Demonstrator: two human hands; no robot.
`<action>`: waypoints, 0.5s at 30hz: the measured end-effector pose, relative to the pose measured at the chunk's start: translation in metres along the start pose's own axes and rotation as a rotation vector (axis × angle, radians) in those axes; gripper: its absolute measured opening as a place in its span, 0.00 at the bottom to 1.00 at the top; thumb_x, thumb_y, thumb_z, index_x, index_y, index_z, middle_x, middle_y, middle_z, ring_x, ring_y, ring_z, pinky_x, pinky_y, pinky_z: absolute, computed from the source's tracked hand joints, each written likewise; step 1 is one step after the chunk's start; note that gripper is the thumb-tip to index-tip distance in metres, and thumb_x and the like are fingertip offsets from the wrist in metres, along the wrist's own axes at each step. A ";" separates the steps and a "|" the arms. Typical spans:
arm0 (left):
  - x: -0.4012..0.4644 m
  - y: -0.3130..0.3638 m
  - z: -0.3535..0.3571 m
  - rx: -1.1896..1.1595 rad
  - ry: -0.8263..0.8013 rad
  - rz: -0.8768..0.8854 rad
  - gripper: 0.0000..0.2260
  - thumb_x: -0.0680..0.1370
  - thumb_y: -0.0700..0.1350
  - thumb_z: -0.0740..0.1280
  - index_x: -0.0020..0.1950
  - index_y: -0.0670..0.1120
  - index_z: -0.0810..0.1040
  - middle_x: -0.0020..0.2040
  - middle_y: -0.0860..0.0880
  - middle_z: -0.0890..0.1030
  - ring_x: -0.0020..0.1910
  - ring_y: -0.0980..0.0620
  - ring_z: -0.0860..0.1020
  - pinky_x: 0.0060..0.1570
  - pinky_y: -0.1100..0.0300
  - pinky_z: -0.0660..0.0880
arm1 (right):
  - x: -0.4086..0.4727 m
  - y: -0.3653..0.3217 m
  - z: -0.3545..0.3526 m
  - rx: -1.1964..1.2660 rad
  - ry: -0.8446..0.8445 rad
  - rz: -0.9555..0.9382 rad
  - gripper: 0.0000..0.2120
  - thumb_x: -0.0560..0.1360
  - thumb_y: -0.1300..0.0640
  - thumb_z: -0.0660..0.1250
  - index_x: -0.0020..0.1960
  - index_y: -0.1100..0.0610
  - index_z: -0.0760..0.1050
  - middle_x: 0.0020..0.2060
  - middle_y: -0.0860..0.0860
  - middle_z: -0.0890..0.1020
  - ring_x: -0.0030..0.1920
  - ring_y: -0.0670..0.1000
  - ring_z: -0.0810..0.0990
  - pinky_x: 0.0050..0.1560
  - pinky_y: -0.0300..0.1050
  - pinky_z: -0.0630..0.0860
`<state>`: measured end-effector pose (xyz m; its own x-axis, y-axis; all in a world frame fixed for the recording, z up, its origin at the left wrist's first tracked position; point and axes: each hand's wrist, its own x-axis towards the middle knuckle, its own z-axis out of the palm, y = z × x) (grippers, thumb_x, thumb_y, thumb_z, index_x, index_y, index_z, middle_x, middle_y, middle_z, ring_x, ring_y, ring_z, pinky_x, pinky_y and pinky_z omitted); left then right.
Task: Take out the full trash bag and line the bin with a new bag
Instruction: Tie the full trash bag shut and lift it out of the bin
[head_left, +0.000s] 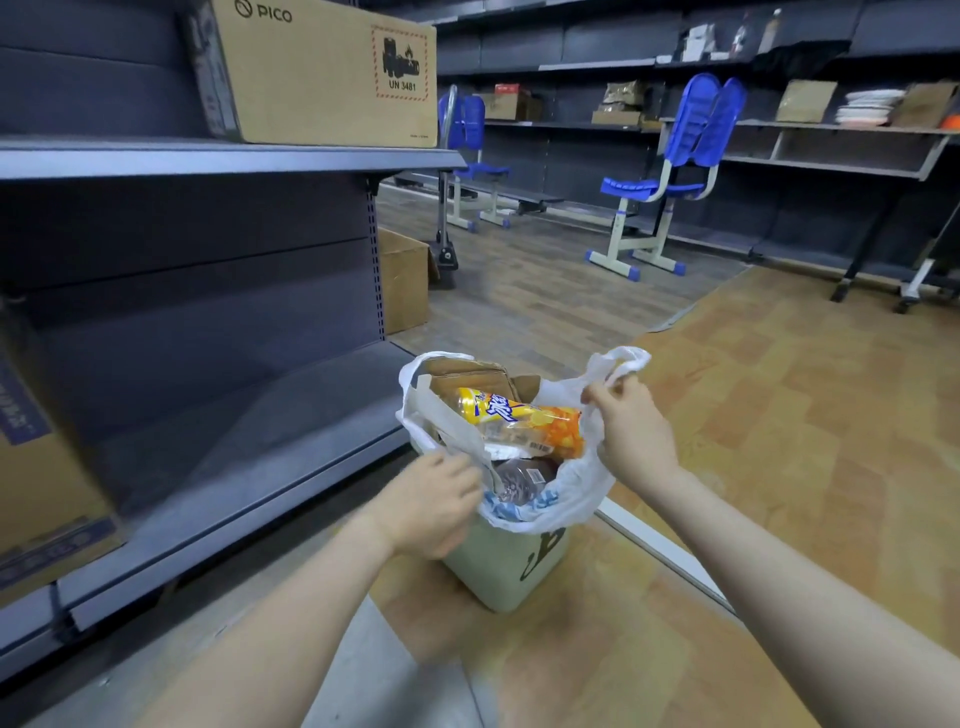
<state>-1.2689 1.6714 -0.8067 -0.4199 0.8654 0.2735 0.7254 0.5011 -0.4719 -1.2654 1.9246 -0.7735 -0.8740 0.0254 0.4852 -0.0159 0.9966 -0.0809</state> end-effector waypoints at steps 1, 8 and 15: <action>0.004 0.007 0.003 0.026 -0.085 0.069 0.05 0.64 0.49 0.66 0.29 0.49 0.75 0.31 0.53 0.75 0.30 0.52 0.73 0.32 0.60 0.58 | -0.004 0.002 0.005 -0.136 0.012 -0.098 0.21 0.57 0.69 0.72 0.48 0.55 0.77 0.47 0.60 0.77 0.43 0.59 0.74 0.32 0.46 0.69; 0.031 0.034 0.007 -0.074 -0.279 -0.029 0.06 0.67 0.37 0.71 0.41 0.44 0.77 0.40 0.47 0.78 0.27 0.48 0.78 0.22 0.61 0.55 | -0.018 0.014 -0.002 -0.317 -0.021 -0.267 0.16 0.44 0.65 0.80 0.29 0.57 0.79 0.38 0.58 0.81 0.40 0.59 0.81 0.40 0.51 0.79; 0.041 0.042 0.003 -0.165 -0.303 -0.084 0.14 0.73 0.55 0.63 0.46 0.43 0.75 0.44 0.46 0.77 0.33 0.45 0.78 0.24 0.56 0.55 | -0.003 0.014 -0.014 -0.073 0.331 -0.177 0.06 0.62 0.68 0.68 0.35 0.58 0.77 0.39 0.54 0.80 0.44 0.58 0.81 0.42 0.47 0.75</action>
<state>-1.2571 1.7277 -0.8181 -0.6069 0.7941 0.0329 0.7492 0.5854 -0.3099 -1.2558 1.9396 -0.7636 -0.6566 -0.1352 0.7420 -0.1075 0.9905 0.0854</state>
